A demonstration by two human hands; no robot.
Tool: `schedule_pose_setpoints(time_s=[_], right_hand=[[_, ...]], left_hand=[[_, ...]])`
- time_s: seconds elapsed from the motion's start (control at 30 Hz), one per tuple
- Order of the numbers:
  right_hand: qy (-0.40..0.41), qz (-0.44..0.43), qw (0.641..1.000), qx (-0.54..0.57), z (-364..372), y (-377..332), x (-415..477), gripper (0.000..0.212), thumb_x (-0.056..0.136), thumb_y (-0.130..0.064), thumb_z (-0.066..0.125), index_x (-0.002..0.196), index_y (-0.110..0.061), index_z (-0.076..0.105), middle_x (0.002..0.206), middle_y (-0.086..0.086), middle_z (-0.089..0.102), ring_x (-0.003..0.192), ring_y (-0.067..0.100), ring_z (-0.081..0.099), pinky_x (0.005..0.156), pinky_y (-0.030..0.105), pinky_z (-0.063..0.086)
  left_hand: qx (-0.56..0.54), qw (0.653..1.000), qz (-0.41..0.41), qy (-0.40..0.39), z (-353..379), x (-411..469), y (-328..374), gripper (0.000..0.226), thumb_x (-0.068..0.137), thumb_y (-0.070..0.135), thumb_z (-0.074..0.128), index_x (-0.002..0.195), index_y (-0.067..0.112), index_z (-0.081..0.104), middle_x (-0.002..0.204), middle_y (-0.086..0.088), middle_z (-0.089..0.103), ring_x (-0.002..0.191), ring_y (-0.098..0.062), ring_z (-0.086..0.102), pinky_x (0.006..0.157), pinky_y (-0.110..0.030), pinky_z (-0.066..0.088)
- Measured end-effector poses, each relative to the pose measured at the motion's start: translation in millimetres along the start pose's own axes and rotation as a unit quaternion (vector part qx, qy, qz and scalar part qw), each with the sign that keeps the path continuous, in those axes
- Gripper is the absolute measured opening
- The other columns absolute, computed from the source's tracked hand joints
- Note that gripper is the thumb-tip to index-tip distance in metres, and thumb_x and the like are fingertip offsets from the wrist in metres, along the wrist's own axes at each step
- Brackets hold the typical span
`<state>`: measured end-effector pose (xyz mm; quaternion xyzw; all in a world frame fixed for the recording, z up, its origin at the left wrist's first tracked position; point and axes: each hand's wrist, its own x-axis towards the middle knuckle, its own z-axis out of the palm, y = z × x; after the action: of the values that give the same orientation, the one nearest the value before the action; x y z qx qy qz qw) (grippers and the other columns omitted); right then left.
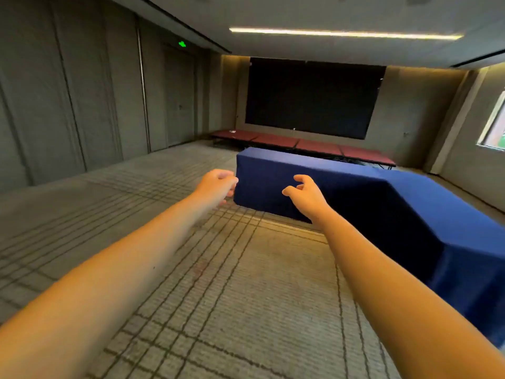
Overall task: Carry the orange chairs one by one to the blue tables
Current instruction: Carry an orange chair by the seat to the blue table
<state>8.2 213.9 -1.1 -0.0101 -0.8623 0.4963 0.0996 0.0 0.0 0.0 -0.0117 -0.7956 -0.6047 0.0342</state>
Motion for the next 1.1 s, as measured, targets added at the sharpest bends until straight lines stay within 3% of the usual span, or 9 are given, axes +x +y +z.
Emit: schedule_pose_setpoints(time_s=[0.1, 0.2, 0.3, 0.5, 0.63, 0.73, 0.87, 1.0, 1.1], right_hand=[[-0.054, 0.003, 0.999, 0.003, 40, -10, 14, 0.062, 0.094, -0.025, 0.058, 0.149, -0.019, 0.031, 0.146, 0.007, 0.041, 0.099, 0.012, 0.052, 0.082, 0.030, 0.042], [-0.105, -0.007, 0.994, 0.008, 90, -21, 27, 0.061, 0.095, -0.024, 0.056, 0.149, -0.018, 0.029, 0.122, 0.002, 0.054, 0.096, 0.017, 0.057, 0.087, 0.038, 0.047], [-0.148, -0.030, 0.988, 0.016, 145, -36, 48, 0.060, 0.095, -0.025, 0.054, 0.149, -0.017, 0.029, 0.114, 0.001, 0.054, 0.083, 0.010, 0.054, 0.073, 0.030, 0.044], [-0.231, -0.062, 0.971, 0.018, 275, -84, 76, 0.059, 0.096, -0.027, 0.055, 0.148, -0.015, 0.032, 0.140, 0.011, 0.046, 0.112, 0.023, 0.052, 0.084, 0.031, 0.040], [-0.267, -0.085, 0.960, 0.027, 360, -120, 80, 0.057, 0.094, -0.024, 0.057, 0.146, -0.013, 0.037, 0.132, 0.010, 0.051, 0.102, 0.020, 0.054, 0.084, 0.029, 0.040], [-0.309, -0.094, 0.946, 0.028, 415, -142, 79, 0.055, 0.095, -0.024, 0.056, 0.146, -0.013, 0.035, 0.112, 0.004, 0.051, 0.088, 0.016, 0.052, 0.081, 0.030, 0.041], [-0.363, -0.106, 0.926, 0.025, 483, -169, 76, 0.056, 0.095, -0.025, 0.056, 0.145, -0.012, 0.036, 0.116, 0.005, 0.049, 0.104, 0.023, 0.053, 0.090, 0.037, 0.044], [-0.426, -0.130, 0.895, 0.025, 556, -202, 64, 0.056, 0.097, -0.023, 0.054, 0.147, -0.010, 0.034, 0.126, 0.009, 0.048, 0.116, 0.027, 0.051, 0.092, 0.035, 0.040], [-0.471, -0.153, 0.869, 0.026, 612, -230, 54, 0.056, 0.096, -0.021, 0.055, 0.147, -0.008, 0.034, 0.122, 0.010, 0.050, 0.099, 0.020, 0.051, 0.083, 0.030, 0.038]], left_hand=[[-0.001, 0.998, -0.003, 0.056, -30, 5, -20, 0.035, 0.097, 0.023, 0.049, 0.131, 0.016, 0.051, 0.119, -0.003, 0.062, 0.102, -0.018, 0.062, 0.086, -0.036, 0.049], [-0.007, 0.995, -0.022, 0.100, -70, 14, -44, 0.033, 0.097, 0.022, 0.048, 0.129, 0.015, 0.052, 0.109, -0.002, 0.062, 0.095, -0.017, 0.060, 0.072, -0.029, 0.047], [-0.007, 0.989, -0.040, 0.144, -115, 24, -68, 0.034, 0.097, 0.022, 0.048, 0.130, 0.014, 0.051, 0.108, 0.000, 0.061, 0.094, -0.016, 0.060, 0.065, -0.025, 0.045], [-0.010, 0.971, -0.076, 0.225, -223, 38, -113, 0.033, 0.097, 0.020, 0.047, 0.129, 0.013, 0.052, 0.110, -0.002, 0.060, 0.093, -0.018, 0.059, 0.063, -0.024, 0.042], [-0.015, 0.955, -0.113, 0.275, -300, 40, -143, 0.032, 0.097, 0.021, 0.046, 0.128, 0.013, 0.051, 0.090, 0.004, 0.060, 0.080, -0.015, 0.059, 0.063, -0.024, 0.042], [-0.014, 0.943, -0.135, 0.304, -349, 31, -168, 0.032, 0.098, 0.023, 0.046, 0.128, 0.014, 0.051, 0.094, 0.003, 0.062, 0.080, -0.013, 0.060, 0.067, -0.024, 0.044], [-0.021, 0.923, -0.153, 0.354, -403, 13, -191, 0.029, 0.099, 0.022, 0.045, 0.126, 0.014, 0.052, 0.103, -0.003, 0.064, 0.074, -0.010, 0.060, 0.066, -0.024, 0.044], [-0.029, 0.895, -0.185, 0.404, -458, -7, -211, 0.029, 0.099, 0.021, 0.046, 0.125, 0.012, 0.053, 0.087, 0.002, 0.062, 0.070, -0.011, 0.059, 0.064, -0.025, 0.043], [-0.028, 0.875, -0.208, 0.436, -498, -22, -227, 0.030, 0.100, 0.023, 0.046, 0.127, 0.011, 0.053, 0.094, -0.001, 0.064, 0.074, -0.012, 0.059, 0.069, -0.026, 0.044]])
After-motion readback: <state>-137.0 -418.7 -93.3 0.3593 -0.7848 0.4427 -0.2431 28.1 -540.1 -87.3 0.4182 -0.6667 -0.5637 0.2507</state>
